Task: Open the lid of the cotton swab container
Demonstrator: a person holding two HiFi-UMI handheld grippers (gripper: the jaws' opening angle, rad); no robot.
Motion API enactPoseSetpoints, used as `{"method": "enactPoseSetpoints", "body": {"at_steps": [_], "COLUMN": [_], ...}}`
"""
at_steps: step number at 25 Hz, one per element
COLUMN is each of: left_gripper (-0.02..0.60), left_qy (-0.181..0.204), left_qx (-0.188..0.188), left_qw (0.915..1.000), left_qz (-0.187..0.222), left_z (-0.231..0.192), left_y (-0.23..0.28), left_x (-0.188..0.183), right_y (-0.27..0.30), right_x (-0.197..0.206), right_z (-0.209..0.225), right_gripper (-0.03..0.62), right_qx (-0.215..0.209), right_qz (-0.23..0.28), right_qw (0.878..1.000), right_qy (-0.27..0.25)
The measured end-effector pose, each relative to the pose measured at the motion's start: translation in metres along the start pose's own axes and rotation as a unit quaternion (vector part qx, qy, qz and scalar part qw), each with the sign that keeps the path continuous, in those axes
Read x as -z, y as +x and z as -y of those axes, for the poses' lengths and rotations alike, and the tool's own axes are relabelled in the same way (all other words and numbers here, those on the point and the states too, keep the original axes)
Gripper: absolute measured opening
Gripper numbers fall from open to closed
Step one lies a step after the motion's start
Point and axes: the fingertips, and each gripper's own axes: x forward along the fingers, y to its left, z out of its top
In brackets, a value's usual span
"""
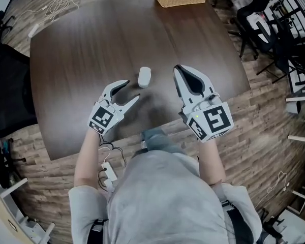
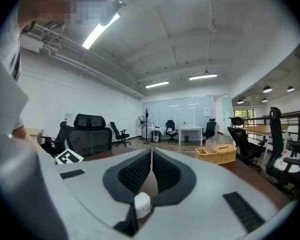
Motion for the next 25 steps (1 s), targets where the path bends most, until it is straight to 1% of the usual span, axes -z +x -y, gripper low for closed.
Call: {"method": "enactPoseSetpoints", "body": {"at_steps": [3,6,11,17,21,25], "left_gripper": [0.234,0.25,0.271,0.284,0.293,0.296], "left_qy": [0.005,0.013,0.031,0.057,0.069,0.081], "left_qx": [0.02,0.034,0.076,0.128,0.152,0.169], "left_qw": [0.9996,0.999,0.9959,0.989,0.9844,0.9809], "left_qz": [-0.02,-0.027,-0.038,-0.047,-0.057,-0.051], "left_z": [-0.008,-0.016,-0.02,-0.021,-0.021,-0.018], "left_y": [0.015,0.026,0.047,0.064,0.072,0.08], "left_x": [0.019,0.029,0.04,0.047,0.052,0.05], "right_y": [0.008,0.016,0.025,0.031,0.033,0.036], "right_x": [0.007,0.013,0.025,0.038,0.045,0.049], "right_z": [0.008,0.014,0.025,0.036,0.043,0.047], "right_gripper": [0.017,0.017,0.017,0.017,0.017,0.017], "right_qx": [0.0,0.001,0.004,0.007,0.007,0.006], "right_qz": [-0.01,-0.02,-0.037,-0.054,-0.06,-0.065], "right_qw": [1.0,1.0,0.999,0.999,0.998,0.998], "right_qy": [0.0,-0.001,0.002,0.003,0.005,0.006]}}
